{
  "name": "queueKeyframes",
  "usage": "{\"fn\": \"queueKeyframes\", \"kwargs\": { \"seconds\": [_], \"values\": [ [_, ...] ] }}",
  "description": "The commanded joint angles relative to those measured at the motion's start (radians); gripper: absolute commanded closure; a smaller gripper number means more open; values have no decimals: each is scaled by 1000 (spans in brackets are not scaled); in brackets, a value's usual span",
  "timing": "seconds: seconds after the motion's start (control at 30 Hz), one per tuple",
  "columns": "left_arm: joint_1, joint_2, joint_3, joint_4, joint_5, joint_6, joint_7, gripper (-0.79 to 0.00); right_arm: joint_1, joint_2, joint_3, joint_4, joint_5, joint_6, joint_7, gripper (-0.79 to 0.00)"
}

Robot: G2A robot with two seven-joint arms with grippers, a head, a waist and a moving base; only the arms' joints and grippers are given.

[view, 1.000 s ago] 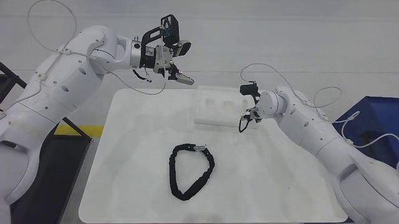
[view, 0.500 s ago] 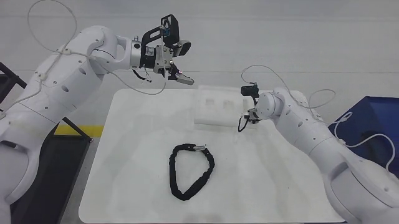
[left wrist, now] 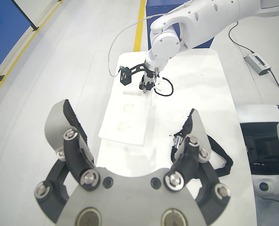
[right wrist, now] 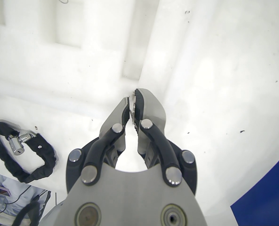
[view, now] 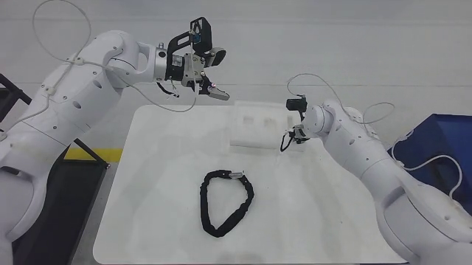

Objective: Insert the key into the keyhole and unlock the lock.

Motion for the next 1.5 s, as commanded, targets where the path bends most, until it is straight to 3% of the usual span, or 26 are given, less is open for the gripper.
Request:
{"fn": "queueKeyframes", "kwargs": {
  "seconds": [0.0,0.27,0.53,0.73,1.0,1.2,1.47],
  "values": [
    [0,0,0,0,0,0,0,-785,11,1,7,-6,-9,5,21,0],
    [0,0,0,0,0,0,0,-785,47,32,73,-118,-16,20,100,0],
    [0,0,0,0,0,0,0,-785,-6,122,241,-366,28,-5,152,0],
    [0,0,0,0,0,0,0,-785,-140,209,423,-631,33,-47,164,0],
    [0,0,0,0,0,0,0,-785,-368,289,744,-844,281,-158,152,0],
    [0,0,0,0,0,0,0,-785,-508,313,899,-938,431,-212,90,0],
    [0,0,0,0,0,0,0,-785,-635,326,999,-1040,534,-316,24,0]
  ]
}}
